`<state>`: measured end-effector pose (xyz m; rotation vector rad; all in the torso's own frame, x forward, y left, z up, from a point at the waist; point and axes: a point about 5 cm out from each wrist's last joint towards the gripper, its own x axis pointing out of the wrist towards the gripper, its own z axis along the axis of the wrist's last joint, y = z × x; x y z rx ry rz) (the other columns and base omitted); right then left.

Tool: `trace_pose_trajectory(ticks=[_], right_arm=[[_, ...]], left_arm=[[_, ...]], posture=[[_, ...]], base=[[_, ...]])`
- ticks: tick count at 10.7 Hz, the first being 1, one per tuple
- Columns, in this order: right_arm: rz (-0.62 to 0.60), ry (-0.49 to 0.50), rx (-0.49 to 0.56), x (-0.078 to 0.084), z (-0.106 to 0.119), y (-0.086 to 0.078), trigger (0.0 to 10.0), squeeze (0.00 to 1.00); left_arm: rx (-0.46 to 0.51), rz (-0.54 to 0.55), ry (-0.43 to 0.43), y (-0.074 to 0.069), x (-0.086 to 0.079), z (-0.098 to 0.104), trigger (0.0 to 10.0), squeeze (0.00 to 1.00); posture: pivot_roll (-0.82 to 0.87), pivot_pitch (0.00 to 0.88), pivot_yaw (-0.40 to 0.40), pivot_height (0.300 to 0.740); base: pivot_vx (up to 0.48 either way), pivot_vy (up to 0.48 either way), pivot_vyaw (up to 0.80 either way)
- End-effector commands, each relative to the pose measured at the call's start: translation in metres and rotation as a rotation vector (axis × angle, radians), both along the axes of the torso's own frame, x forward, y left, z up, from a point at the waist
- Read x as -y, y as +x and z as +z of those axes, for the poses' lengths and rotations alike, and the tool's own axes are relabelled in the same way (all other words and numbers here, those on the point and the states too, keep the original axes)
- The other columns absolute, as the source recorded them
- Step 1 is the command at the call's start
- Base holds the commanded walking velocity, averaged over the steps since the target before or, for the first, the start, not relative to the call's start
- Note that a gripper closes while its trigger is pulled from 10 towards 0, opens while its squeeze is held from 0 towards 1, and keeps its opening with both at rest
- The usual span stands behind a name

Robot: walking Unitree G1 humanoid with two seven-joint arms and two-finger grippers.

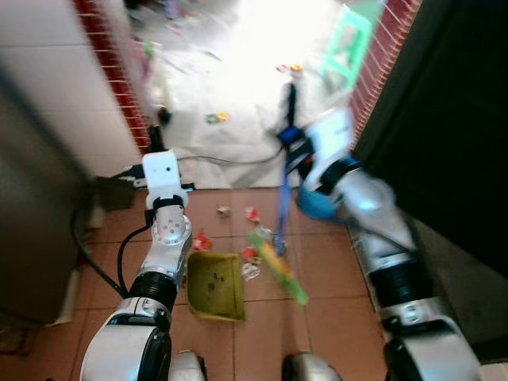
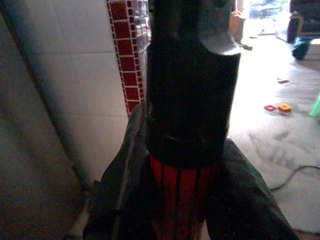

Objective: Sweep floor

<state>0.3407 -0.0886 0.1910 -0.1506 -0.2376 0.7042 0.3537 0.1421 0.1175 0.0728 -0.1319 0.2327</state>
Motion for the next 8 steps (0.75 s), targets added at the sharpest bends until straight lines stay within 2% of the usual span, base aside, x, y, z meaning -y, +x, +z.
trace_pose_trajectory(ticks=[1, 2, 4, 5, 6, 7, 8], right_arm=[[0.023, 0.023, 0.049, -0.004, 0.007, -0.006, 10.0, 0.00], [-0.065, 0.080, 0.030, -0.002, 0.002, -0.005, 10.0, 0.00], [-0.279, 0.136, 0.027, 0.012, -0.007, -0.002, 10.0, 0.00], [-0.414, 0.192, 0.005, 0.026, -0.014, -0.002, 10.0, 0.00], [-0.483, 0.216, -0.007, 0.035, -0.017, -0.003, 10.0, 0.00], [-0.517, 0.215, -0.010, 0.040, -0.019, -0.003, 10.0, 0.00], [-0.507, 0.202, 0.005, 0.039, -0.017, -0.004, 10.0, 0.00]], left_arm=[[0.022, -0.106, -0.045, 0.001, 0.006, 0.006, 10.0, 0.00], [0.005, -0.111, -0.102, -0.003, 0.008, 0.001, 10.0, 0.00], [0.030, -0.129, -0.110, -0.014, 0.002, -0.002, 10.0, 0.00], [0.032, -0.080, -0.146, -0.023, -0.013, -0.007, 10.0, 0.00], [0.055, -0.034, -0.174, -0.028, -0.022, -0.010, 10.0, 0.00], [0.030, 0.011, -0.213, -0.032, -0.029, -0.018, 10.0, 0.00], [-0.031, 0.024, -0.094, -0.038, -0.034, -0.029, 10.0, 0.00]], posture=[[-0.11, 0.118, 0.031, 0.740], [-0.11, 0.110, 0.019, 0.740], [-0.10, 0.107, 0.017, 0.740], [-0.09, 0.108, 0.017, 0.740], [-0.10, 0.108, 0.019, 0.740], [-0.11, 0.107, 0.019, 0.740], [-0.12, 0.104, 0.017, 0.740]], base=[[0.000, 0.000, 0.00], [0.000, 0.000, 0.00], [0.000, 0.000, 0.00], [0.000, 0.000, 0.00], [0.000, 0.000, 0.00], [0.000, 0.000, 0.00], [0.000, 0.000, 0.00]])
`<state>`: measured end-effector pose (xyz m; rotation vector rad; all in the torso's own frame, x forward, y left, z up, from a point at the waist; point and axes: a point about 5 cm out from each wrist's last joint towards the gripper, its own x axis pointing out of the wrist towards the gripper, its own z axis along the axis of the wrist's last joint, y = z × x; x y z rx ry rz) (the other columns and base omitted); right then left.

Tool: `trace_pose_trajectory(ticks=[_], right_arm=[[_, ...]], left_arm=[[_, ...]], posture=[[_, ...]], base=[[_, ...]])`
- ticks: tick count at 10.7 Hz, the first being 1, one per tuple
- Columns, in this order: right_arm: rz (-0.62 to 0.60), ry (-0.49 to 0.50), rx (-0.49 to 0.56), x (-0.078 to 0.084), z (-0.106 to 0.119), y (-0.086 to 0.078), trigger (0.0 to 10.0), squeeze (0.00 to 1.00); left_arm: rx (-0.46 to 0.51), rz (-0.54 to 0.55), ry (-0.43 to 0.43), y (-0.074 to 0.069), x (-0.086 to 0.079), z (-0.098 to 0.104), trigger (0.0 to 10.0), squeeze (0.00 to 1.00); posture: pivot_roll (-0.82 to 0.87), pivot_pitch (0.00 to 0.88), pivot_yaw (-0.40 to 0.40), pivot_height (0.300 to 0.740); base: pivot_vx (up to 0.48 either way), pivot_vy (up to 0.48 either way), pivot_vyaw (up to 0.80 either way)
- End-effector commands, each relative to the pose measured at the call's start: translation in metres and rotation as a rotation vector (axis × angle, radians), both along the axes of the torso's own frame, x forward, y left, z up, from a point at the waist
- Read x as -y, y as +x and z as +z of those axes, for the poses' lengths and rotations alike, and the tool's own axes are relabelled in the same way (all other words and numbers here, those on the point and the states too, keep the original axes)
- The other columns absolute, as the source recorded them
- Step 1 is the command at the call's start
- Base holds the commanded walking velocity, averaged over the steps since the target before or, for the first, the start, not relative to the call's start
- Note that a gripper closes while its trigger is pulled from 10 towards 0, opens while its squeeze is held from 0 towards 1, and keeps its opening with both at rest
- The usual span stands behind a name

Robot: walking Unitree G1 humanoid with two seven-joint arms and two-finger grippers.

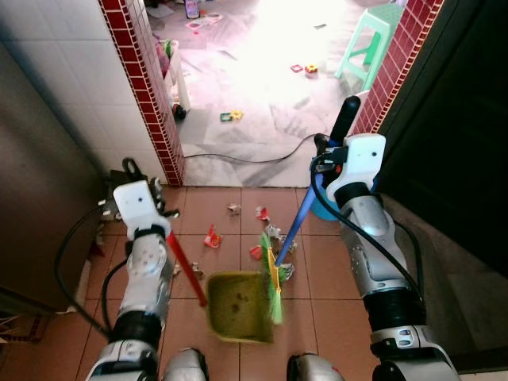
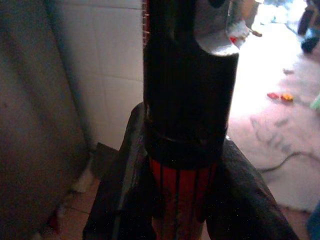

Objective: Sweep floor

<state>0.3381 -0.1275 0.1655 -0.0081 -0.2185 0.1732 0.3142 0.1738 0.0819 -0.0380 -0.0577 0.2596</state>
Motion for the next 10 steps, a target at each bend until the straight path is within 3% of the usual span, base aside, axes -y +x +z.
trace_pose_trajectory(ticks=[1, 5, 8, 9, 10], right_arm=[[0.015, -0.041, 0.065, -0.002, 0.010, -0.002, 10.0, 0.00], [0.004, -0.035, 0.059, -0.005, 0.004, -0.006, 10.0, 0.00], [-0.006, -0.048, 0.074, -0.001, 0.009, -0.001, 10.0, 0.00], [-0.013, -0.062, 0.089, 0.002, 0.013, -0.001, 10.0, 0.00], [-0.021, -0.066, 0.092, 0.006, 0.014, -0.001, 10.0, 0.00]], left_arm=[[0.011, 0.004, 0.090, -0.001, -0.006, 0.002, 10.0, 0.00], [-0.025, -0.009, 0.137, -0.005, -0.004, -0.007, 10.0, 0.00], [0.072, 0.073, 0.006, 0.008, 0.005, 0.007, 10.0, 0.00], [0.089, 0.026, -0.076, 0.013, 0.016, 0.010, 10.0, 0.00], [0.102, 0.005, -0.078, 0.014, 0.022, 0.013, 10.0, 0.00]], posture=[[-0.11, 0.102, 0.015, 0.740], [-0.10, 0.100, 0.032, 0.740], [-0.12, 0.101, 0.032, 0.740], [-0.13, 0.102, 0.033, 0.740], [-0.13, 0.102, 0.033, 0.740]], base=[[0.000, 0.000, 0.00], [0.000, 0.000, 0.00], [0.000, 0.000, 0.00], [0.000, 0.000, 0.00], [0.000, 0.000, 0.00]])
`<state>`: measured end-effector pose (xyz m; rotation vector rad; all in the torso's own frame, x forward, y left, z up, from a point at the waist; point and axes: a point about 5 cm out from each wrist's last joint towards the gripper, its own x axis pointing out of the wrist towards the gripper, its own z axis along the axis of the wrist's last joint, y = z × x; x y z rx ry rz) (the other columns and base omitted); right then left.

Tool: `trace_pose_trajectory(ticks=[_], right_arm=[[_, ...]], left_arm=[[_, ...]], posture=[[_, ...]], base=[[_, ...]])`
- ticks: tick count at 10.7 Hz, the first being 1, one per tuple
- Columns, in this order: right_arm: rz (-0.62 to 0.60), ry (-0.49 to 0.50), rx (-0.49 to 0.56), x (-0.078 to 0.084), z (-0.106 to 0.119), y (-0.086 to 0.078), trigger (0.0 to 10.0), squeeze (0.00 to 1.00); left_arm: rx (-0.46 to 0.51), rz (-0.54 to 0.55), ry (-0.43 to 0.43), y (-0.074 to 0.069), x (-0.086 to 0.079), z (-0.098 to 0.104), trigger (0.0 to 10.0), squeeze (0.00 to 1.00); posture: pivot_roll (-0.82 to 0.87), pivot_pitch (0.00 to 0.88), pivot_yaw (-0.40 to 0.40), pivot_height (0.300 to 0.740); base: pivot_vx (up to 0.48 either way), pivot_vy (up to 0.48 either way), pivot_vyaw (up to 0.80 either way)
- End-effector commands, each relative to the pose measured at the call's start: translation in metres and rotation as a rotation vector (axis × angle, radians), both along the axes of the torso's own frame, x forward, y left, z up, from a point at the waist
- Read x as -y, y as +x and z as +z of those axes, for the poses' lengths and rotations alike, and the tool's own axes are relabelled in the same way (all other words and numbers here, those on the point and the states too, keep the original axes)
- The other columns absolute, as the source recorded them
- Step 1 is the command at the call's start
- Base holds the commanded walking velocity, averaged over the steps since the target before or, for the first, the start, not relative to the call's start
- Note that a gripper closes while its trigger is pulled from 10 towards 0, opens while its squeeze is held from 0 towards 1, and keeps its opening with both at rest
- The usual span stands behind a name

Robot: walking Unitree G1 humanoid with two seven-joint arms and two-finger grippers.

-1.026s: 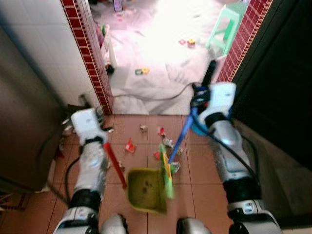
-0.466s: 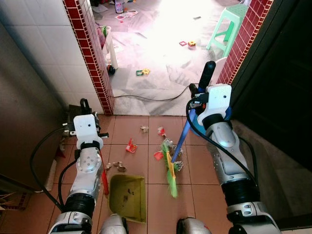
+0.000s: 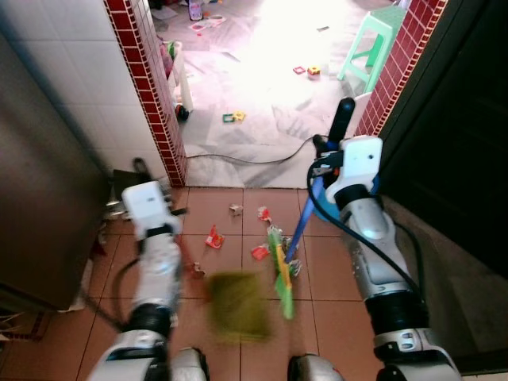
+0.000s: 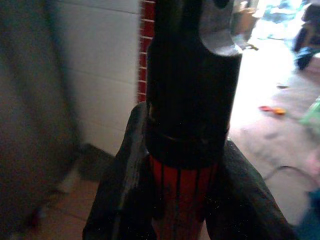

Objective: Sweep floor

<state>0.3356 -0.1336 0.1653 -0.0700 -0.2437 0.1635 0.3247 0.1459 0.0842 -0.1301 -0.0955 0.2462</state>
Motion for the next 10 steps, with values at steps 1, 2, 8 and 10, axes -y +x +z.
trace_pose_trajectory(ticks=[1, 2, 8, 10], right_arm=[[-0.015, -0.011, 0.069, 0.006, 0.016, 0.001, 10.0, 0.00], [-0.036, -0.008, 0.075, 0.011, 0.019, 0.003, 10.0, 0.00], [0.018, -0.100, 0.191, 0.026, 0.062, 0.025, 10.0, 0.00], [0.032, -0.287, 0.250, 0.028, 0.063, 0.028, 10.0, 0.00]], left_arm=[[0.035, -0.018, 0.016, 0.003, 0.000, 0.008, 10.0, 0.00], [0.010, -0.026, 0.035, 0.001, -0.002, 0.002, 10.0, 0.00], [-0.029, 0.065, 0.122, -0.007, -0.018, -0.007, 10.0, 0.00], [-0.032, 0.065, 0.122, -0.008, -0.017, -0.007, 10.0, 0.00]], posture=[[-0.13, 0.108, 0.038, 0.740], [-0.13, 0.115, 0.040, 0.740], [-0.10, 0.137, 0.032, 0.740], [-0.09, 0.143, 0.029, 0.740]], base=[[0.000, 0.000, 0.00], [0.000, 0.000, 0.00], [0.000, 0.000, 0.00], [0.000, 0.000, 0.00]])
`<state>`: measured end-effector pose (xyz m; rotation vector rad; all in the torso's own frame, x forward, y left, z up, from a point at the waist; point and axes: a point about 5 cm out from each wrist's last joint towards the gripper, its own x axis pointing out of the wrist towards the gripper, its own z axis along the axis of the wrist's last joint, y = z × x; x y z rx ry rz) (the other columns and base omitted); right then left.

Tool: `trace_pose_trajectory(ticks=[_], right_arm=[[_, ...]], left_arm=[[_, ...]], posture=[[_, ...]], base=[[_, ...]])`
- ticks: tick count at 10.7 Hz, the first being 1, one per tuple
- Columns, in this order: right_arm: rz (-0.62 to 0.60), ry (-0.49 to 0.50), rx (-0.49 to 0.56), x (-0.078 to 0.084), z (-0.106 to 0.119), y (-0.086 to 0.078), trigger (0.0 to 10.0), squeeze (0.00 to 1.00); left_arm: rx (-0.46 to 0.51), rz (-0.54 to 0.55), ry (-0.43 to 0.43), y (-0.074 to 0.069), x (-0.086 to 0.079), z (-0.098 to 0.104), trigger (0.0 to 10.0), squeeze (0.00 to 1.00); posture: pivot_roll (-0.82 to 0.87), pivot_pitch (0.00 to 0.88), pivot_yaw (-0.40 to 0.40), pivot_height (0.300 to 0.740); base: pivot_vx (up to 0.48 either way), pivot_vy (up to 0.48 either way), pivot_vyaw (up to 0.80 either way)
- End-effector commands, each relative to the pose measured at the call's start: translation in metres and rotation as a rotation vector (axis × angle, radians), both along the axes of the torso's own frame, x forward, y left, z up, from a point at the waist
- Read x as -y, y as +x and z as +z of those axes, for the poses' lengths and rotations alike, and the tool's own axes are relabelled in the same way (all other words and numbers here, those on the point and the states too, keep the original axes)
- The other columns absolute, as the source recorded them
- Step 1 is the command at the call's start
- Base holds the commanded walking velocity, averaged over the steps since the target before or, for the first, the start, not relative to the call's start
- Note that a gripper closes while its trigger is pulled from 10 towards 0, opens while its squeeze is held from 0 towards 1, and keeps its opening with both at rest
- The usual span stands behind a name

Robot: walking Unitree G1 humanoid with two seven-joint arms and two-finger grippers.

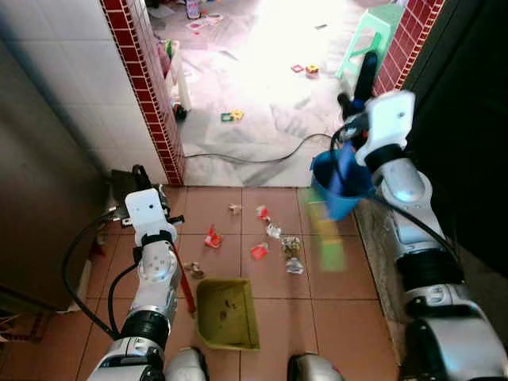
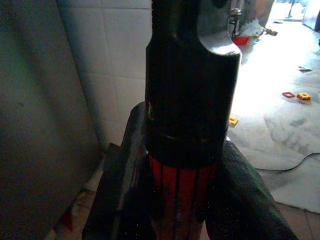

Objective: Sweep floor

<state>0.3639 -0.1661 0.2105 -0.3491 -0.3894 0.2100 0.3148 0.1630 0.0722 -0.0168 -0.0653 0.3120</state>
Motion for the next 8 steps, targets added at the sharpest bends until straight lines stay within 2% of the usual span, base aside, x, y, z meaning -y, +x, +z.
trace_pose_trajectory(ticks=[1, 2, 3, 4, 5, 6, 7, 8], right_arm=[[0.026, -0.033, 0.067, -0.004, 0.013, 0.001, 10.0, 0.00], [0.034, -0.010, 0.024, -0.005, 0.000, 0.001, 10.0, 0.00], [0.062, 0.079, -0.048, -0.012, -0.024, 0.000, 10.0, 0.00], [0.102, 0.165, -0.109, -0.023, -0.040, -0.003, 10.0, 0.00], [0.133, 0.177, -0.122, -0.031, -0.046, -0.005, 10.0, 0.00], [0.171, 0.204, -0.136, -0.040, -0.050, -0.008, 10.0, 0.00], [0.227, 0.229, -0.152, -0.049, -0.053, -0.011, 10.0, 0.00], [0.251, 0.279, -0.154, -0.052, -0.051, -0.013, 10.0, 0.00]], left_arm=[[0.015, 0.002, 0.018, 0.002, -0.001, 0.004, 10.0, 0.00], [0.012, 0.028, 0.015, 0.001, -0.005, 0.003, 10.0, 0.00], [-0.010, 0.119, 0.040, -0.001, -0.013, -0.001, 10.0, 0.00], [0.017, 0.169, 0.067, -0.003, -0.015, -0.001, 10.0, 0.00], [0.005, 0.178, 0.064, -0.002, -0.013, -0.002, 10.0, 0.00], [-0.027, 0.153, 0.086, -0.002, -0.011, -0.005, 10.0, 0.00], [-0.063, 0.097, 0.053, -0.001, -0.008, -0.010, 10.0, 0.00], [-0.031, 0.008, 0.048, 0.002, -0.001, -0.006, 10.0, 0.00]], posture=[[-0.09, 0.143, 0.028, 0.740], [-0.09, 0.142, 0.026, 0.740], [-0.09, 0.141, 0.027, 0.740], [-0.09, 0.136, 0.031, 0.740], [-0.09, 0.135, 0.034, 0.740], [-0.09, 0.130, 0.036, 0.740], [-0.09, 0.125, 0.037, 0.740], [-0.09, 0.124, 0.035, 0.740]], base=[[0.000, 0.000, 0.00], [0.000, 0.000, 0.00], [0.000, 0.000, 0.00], [0.000, 0.000, 0.00], [0.000, 0.000, 0.00], [0.000, 0.000, 0.00], [0.000, 0.000, 0.00], [0.000, 0.000, 0.00]])
